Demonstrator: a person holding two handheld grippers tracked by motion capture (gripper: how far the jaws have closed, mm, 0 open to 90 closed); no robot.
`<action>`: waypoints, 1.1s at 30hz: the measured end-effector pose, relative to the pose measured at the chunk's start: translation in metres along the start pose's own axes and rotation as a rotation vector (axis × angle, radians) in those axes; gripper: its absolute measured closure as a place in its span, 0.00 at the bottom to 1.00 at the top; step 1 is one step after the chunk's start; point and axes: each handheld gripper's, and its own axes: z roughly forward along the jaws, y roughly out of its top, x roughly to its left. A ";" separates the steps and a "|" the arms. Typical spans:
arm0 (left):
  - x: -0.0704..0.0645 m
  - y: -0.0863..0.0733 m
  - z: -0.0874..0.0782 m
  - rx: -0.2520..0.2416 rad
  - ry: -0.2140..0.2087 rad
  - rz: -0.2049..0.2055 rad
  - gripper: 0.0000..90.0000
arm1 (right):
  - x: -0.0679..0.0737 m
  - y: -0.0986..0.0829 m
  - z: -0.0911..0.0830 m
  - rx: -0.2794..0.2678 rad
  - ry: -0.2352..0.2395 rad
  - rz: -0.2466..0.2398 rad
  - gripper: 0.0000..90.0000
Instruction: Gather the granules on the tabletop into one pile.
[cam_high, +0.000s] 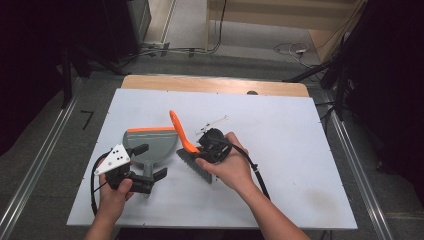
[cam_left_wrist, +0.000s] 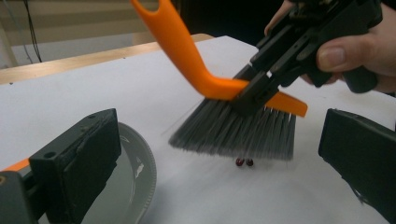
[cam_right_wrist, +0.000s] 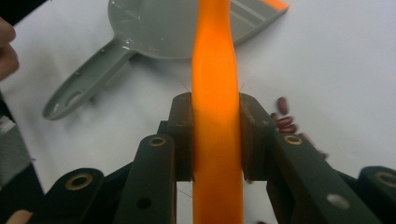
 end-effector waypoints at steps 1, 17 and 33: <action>0.000 0.000 0.000 0.000 0.001 0.001 0.00 | 0.000 -0.002 0.004 0.006 0.013 0.010 0.77; -0.001 -0.001 0.002 0.008 -0.003 0.005 0.00 | -0.040 -0.010 0.018 0.006 -0.018 0.072 0.77; -0.003 -0.001 0.004 0.013 -0.011 0.007 0.00 | -0.072 -0.023 0.007 -0.025 -0.055 0.190 0.76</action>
